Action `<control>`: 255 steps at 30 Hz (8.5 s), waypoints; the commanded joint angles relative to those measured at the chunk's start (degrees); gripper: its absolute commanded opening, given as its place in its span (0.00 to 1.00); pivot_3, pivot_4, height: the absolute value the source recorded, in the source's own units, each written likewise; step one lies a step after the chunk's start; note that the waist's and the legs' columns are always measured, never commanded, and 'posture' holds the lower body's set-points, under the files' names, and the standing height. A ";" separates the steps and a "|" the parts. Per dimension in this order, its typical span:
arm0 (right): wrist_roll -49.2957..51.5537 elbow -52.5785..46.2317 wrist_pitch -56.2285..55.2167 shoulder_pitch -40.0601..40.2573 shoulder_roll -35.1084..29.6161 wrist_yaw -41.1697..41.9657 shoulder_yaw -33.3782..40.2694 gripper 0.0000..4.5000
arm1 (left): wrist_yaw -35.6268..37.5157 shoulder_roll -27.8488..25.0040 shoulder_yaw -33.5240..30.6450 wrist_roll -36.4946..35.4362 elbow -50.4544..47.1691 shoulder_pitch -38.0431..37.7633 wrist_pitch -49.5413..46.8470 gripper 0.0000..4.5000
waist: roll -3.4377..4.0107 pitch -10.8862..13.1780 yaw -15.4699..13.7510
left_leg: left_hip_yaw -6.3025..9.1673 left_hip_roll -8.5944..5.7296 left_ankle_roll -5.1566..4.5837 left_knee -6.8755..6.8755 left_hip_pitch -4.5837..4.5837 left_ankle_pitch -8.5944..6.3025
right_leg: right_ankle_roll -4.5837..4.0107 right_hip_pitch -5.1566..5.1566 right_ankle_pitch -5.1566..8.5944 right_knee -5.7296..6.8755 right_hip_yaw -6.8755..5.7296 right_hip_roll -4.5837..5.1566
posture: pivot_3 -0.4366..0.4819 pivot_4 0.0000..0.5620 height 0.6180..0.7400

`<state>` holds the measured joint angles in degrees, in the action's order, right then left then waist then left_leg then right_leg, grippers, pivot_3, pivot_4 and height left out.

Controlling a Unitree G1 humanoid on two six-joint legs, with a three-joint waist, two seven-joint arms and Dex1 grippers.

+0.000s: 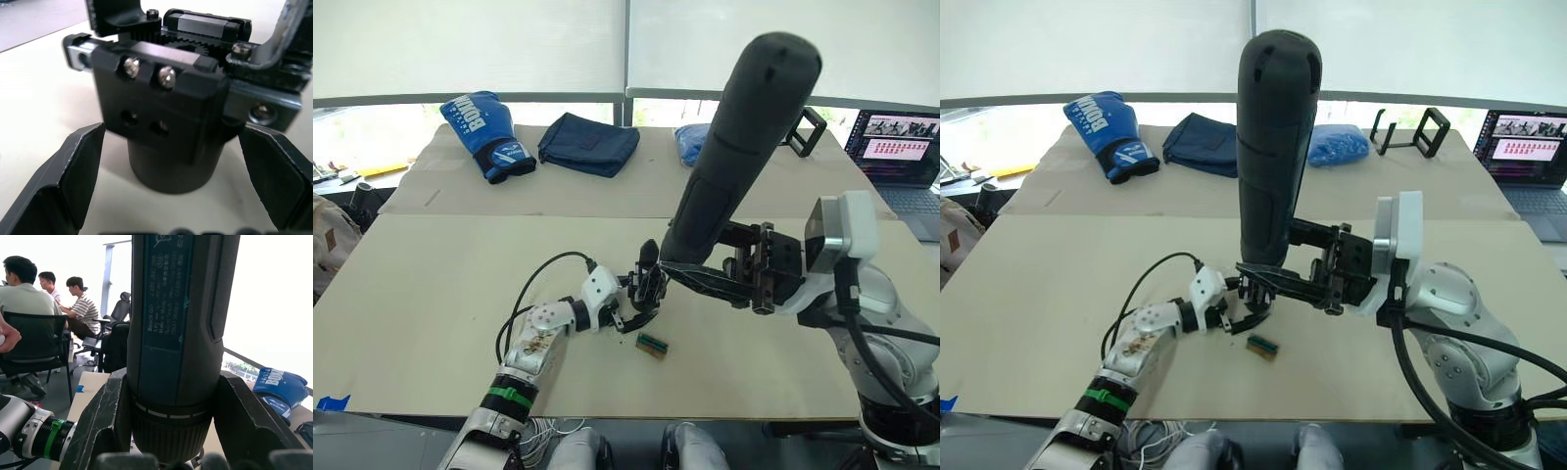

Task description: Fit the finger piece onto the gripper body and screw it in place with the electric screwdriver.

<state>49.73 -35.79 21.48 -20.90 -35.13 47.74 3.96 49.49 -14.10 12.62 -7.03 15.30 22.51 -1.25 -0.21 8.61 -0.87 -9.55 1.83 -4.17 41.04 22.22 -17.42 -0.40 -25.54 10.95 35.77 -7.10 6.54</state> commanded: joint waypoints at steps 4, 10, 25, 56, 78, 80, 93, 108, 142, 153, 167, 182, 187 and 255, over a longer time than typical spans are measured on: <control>0.57 -2.48 -1.71 -0.08 -0.25 0.44 2.60 0.43 | 3.28 -1.23 0.75 -0.20 1.44 0.21 0.95 0.73 | 0.00 0.00 0.14 | 0.02 0.01 0.00 -0.01 -0.03 0.00 | 0.00 0.01 0.00 0.00 0.01 0.00 | 0.48 0.27 1.00; 0.77 -2.11 -1.40 -0.27 -0.61 0.97 2.89 0.43 | 8.52 -2.45 0.10 -0.49 7.62 4.21 6.11 0.51 | 0.00 0.00 0.20 | 0.02 0.03 0.00 -0.02 -0.02 0.00 | 0.00 -0.01 0.00 0.00 0.00 -0.02 | 0.48 0.27 1.00; 0.33 -1.93 -1.20 -0.69 -0.58 0.93 2.66 0.43 | 20.57 -1.12 -1.30 -0.26 31.92 17.83 18.91 0.51 | -0.04 0.02 0.19 | 0.01 0.00 -0.04 0.04 0.04 -0.02 | 0.00 -0.03 0.00 -0.01 -0.03 -0.01 | 0.48 0.27 1.00; -0.20 -0.94 -0.67 -1.98 -0.27 1.48 1.78 0.43 | -0.15 -0.36 0.70 1.50 -6.47 -2.23 -1.78 0.99 | -0.03 0.02 0.20 | 0.02 0.03 -0.09 0.07 0.02 -0.05 | 0.01 -0.01 -0.01 0.01 0.02 0.00 | 0.48 0.27 1.00; -0.90 -1.03 -1.09 -1.66 0.33 1.59 1.72 0.43 | -2.72 -1.42 0.37 2.10 -3.76 -2.19 -2.11 0.51 | -0.03 0.02 0.23 | 0.02 0.04 -0.08 0.05 -0.01 -0.04 | 0.01 0.00 -0.01 0.03 0.02 -0.01 | 0.48 0.27 1.00; -0.82 -0.99 -1.06 -1.84 0.41 1.66 1.68 0.43 | -2.89 -1.36 0.37 2.13 -3.58 -2.16 -2.08 0.51 | -0.03 0.02 0.23 | 0.02 0.04 -0.08 0.05 -0.01 -0.04 | 0.01 0.00 -0.01 0.03 0.02 0.00 | 0.48 0.27 1.00; 0.78 2.90 2.44 -11.77 3.49 0.63 -1.59 0.43 | -1.65 -0.76 0.26 1.53 0.88 0.57 -0.78 0.51 | -0.03 0.02 0.21 | 0.04 0.04 -0.08 0.05 -0.18 -0.04 | -0.02 0.17 -0.02 0.04 0.01 0.05 | 0.48 0.27 1.00; -10.76 10.38 -2.13 -14.44 9.30 3.52 -8.83 0.43 | 0.18 -0.83 0.23 0.90 2.47 1.63 -0.59 0.51 | -0.02 0.01 0.25 | 0.02 0.04 -0.07 0.08 -0.15 -0.04 | -0.03 0.18 -0.03 0.05 -0.03 0.03 | 0.48 0.27 1.00; -18.83 14.15 -3.75 -14.22 12.44 5.29 -10.64 0.43 | 0.56 -0.84 0.79 0.38 -0.12 -0.36 -2.87 0.51 | -0.02 0.01 0.54 | 0.00 0.04 -0.03 0.02 -0.15 -0.02 | -0.02 0.16 -0.03 0.03 -0.03 0.00 | 0.48 0.27 1.00; -18.73 13.54 -2.99 -13.65 11.83 5.02 -10.95 0.43 | 0.49 -0.59 0.93 0.36 -0.21 -0.48 -3.07 0.51 | -0.02 0.01 0.53 | 0.01 0.04 -0.03 0.01 -0.15 -0.02 | -0.02 0.16 -0.02 0.01 -0.03 0.01 | 0.48 0.27 1.00; -19.31 14.09 -3.18 -13.19 10.87 5.00 -10.96 0.43 | 0.63 -0.44 1.11 0.51 0.29 -0.32 -2.92 0.51 | -0.01 0.01 0.51 | 0.01 0.04 -0.03 0.01 -0.15 -0.02 | -0.02 0.16 -0.02 0.01 -0.03 0.01 | 0.48 0.27 1.00; -19.98 13.94 -3.34 -12.39 11.15 5.19 -11.45 0.43 | 0.73 -0.33 1.30 0.50 0.12 -0.51 -2.96 0.51 | -0.01 0.01 0.51 | 0.02 0.04 -0.03 0.00 -0.15 -0.02 | -0.02 0.16 -0.02 0.00 -0.03 0.02 | 0.48 0.27 1.00; -20.15 14.09 -3.44 -12.24 11.17 5.18 -11.56 0.43 | 0.75 -0.35 1.32 0.56 0.11 -0.52 -2.93 0.51 | -0.02 0.01 0.51 | 0.02 0.04 -0.03 0.00 -0.15 -0.02 | -0.02 0.16 -0.02 0.00 -0.03 0.02 | 0.48 0.27 1.00; -22.59 18.05 -0.65 -9.62 13.19 1.35 -12.22 0.43 | 0.47 -0.17 1.37 0.58 -0.41 -1.12 -3.58 0.51 | 0.00 0.00 0.53 | 0.02 0.05 -0.02 -0.06 -0.20 -0.02 | -0.02 0.17 -0.02 -0.02 -0.02 0.02 | 0.48 0.27 1.00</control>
<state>27.89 -17.91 20.49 -30.80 -21.87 49.91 -8.43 49.47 -14.40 12.68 -6.72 14.55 22.49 -3.94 -0.21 8.61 -0.34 -9.53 1.88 -4.19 40.98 22.02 -17.44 -0.41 -25.37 10.93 35.75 -7.12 6.57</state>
